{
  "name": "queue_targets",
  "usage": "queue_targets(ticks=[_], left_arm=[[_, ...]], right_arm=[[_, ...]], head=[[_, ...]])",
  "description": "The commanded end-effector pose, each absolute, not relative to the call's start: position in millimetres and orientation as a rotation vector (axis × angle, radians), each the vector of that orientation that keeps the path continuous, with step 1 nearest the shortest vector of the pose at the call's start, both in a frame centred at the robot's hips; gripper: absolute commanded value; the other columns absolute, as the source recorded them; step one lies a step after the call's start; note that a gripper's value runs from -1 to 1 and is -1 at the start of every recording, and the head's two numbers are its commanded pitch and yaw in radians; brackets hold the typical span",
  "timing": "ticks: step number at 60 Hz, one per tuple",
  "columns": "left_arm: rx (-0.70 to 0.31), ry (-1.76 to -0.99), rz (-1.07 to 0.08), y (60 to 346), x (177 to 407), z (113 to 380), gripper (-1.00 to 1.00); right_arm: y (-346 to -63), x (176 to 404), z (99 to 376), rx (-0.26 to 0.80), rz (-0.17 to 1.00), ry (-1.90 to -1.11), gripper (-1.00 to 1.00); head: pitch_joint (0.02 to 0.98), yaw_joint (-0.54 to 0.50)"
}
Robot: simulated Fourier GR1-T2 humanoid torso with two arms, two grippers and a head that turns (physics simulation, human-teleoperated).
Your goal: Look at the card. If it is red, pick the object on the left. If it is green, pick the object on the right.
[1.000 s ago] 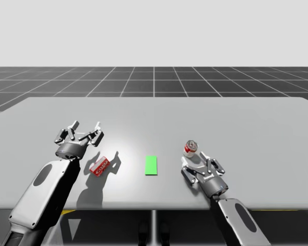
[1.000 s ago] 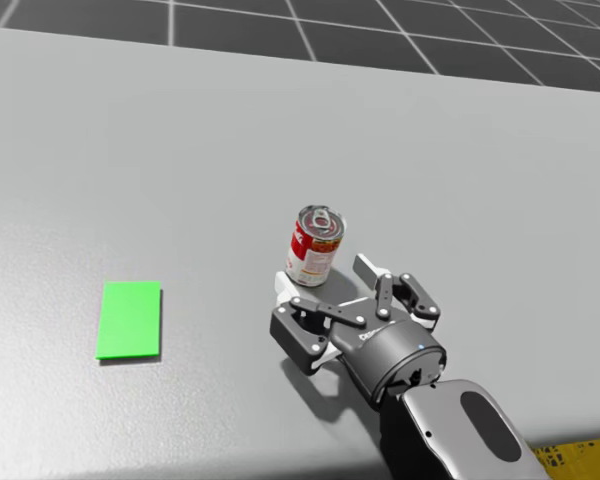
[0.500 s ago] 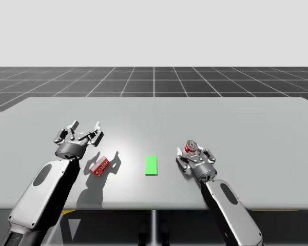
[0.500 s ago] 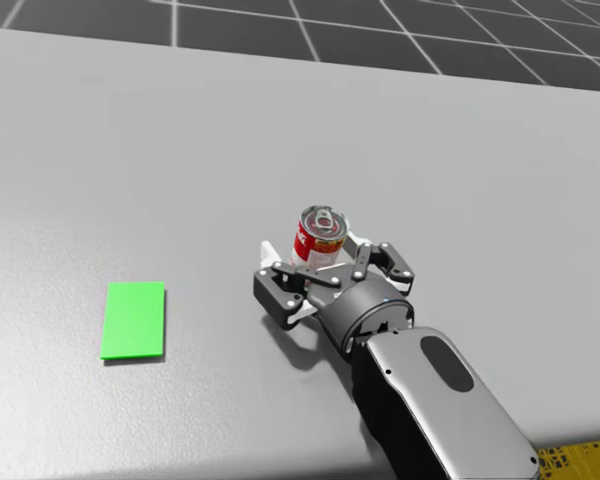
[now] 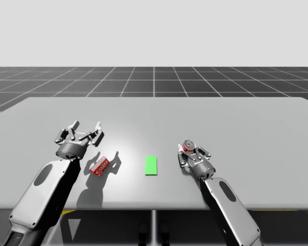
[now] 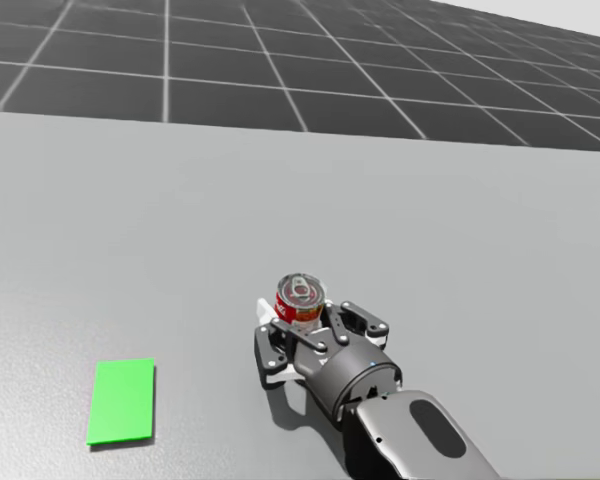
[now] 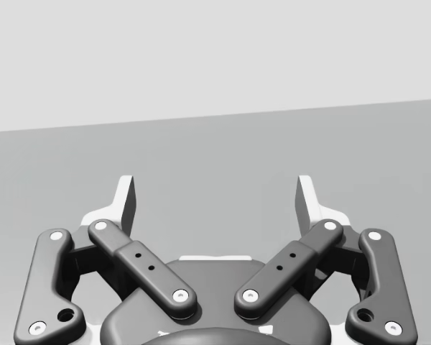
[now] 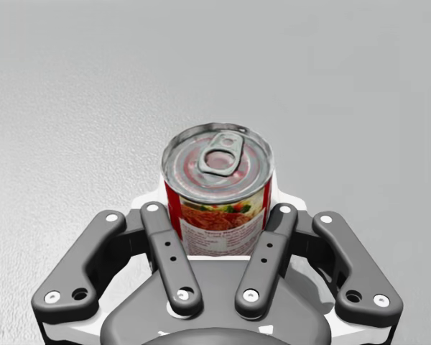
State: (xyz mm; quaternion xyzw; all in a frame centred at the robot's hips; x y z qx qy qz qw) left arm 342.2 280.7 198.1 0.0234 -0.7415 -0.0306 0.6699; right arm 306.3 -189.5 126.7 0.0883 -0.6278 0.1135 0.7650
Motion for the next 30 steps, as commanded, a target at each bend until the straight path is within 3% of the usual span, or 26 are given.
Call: queue_targets(ticks=[1, 13, 30], left_arm=[[0.055, -1.668, -0.071, 280.5, 342.8, 196.6, -1.00], [0.054, -1.668, -0.072, 280.5, 342.8, 196.3, -1.00], [0.053, -1.669, -0.071, 280.5, 343.2, 196.1, -1.00]], right_arm=[[-192.3, 305.6, 115.4, 0.135, 0.162, -1.340, 1.00], [-192.3, 304.4, 115.4, 0.131, 0.169, -1.352, 1.00], [-194.2, 305.2, 128.0, 0.132, 0.165, -1.375, 1.00]], head=[[0.584, -0.29], [0.460, -0.32], [0.438, -0.33]])
